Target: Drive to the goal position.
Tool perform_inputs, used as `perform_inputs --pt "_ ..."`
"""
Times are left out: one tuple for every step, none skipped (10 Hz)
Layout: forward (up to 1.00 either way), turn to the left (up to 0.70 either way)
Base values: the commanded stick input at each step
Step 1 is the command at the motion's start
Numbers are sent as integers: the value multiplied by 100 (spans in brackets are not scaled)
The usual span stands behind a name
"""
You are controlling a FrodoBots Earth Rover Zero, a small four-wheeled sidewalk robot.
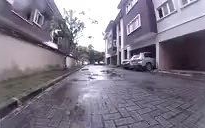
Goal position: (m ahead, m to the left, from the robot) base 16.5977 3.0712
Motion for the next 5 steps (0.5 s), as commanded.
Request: perform_inputs --pt "70 0" --pt "70 0" --pt "70 0" --pt "70 0" --pt "70 0"
